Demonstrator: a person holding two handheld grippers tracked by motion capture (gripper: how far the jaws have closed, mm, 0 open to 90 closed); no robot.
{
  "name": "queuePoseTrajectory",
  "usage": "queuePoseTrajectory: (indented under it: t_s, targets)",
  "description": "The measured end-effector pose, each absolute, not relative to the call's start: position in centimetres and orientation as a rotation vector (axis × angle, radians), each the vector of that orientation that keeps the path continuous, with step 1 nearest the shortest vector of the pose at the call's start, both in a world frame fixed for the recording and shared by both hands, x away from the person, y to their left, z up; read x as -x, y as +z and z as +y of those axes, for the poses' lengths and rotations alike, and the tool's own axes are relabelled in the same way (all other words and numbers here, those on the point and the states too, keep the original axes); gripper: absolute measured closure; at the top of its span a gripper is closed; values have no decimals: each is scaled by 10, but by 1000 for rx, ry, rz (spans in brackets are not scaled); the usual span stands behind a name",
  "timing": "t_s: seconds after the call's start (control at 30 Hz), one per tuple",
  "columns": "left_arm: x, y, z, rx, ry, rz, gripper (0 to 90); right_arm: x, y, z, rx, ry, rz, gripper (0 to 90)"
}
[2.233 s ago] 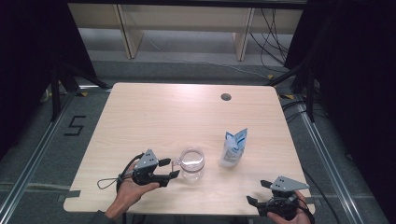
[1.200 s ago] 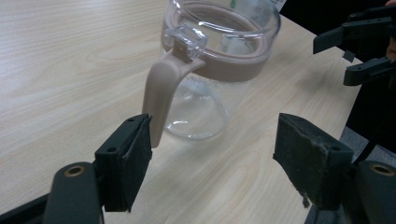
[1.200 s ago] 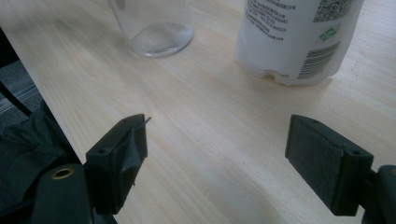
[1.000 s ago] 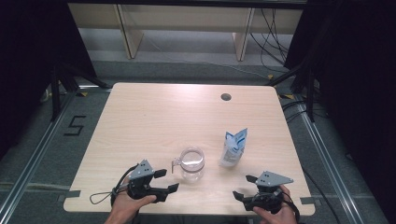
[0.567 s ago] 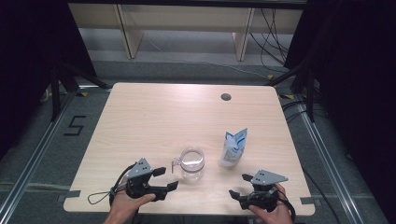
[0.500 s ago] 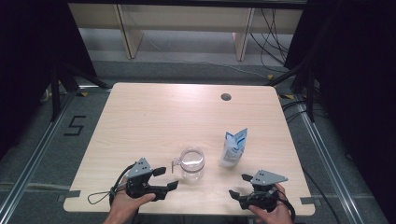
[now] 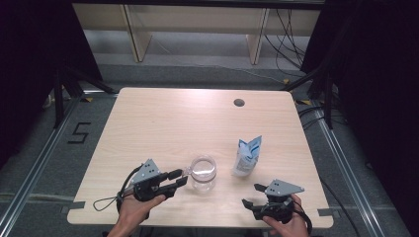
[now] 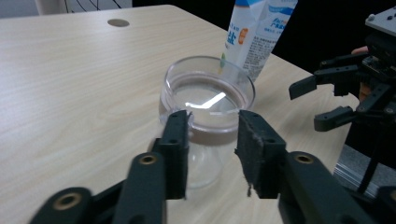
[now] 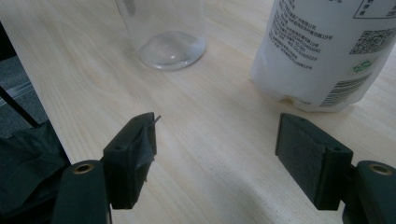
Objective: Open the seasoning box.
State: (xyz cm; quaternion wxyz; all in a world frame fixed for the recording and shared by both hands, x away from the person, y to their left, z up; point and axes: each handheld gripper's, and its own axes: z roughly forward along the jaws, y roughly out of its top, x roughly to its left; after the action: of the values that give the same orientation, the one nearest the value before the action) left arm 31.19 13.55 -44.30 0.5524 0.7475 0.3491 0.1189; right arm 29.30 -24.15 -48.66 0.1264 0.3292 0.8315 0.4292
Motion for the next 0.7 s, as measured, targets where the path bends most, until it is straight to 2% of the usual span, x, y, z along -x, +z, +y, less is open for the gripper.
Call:
queuePoseTrajectory:
  t_s: [0.17,0.33,0.7]
  targets:
    - [-320,-437,131,-1778,348,815,788,-289,-486,-244,-975,1241,2407,300]
    - [-332,-443,127,-1779,345,843,869,-289,-485,-244,-967,1256,2404,306]
    - [-335,-446,124,-1806,370,834,893,-286,-484,-241,-978,1242,2397,317]
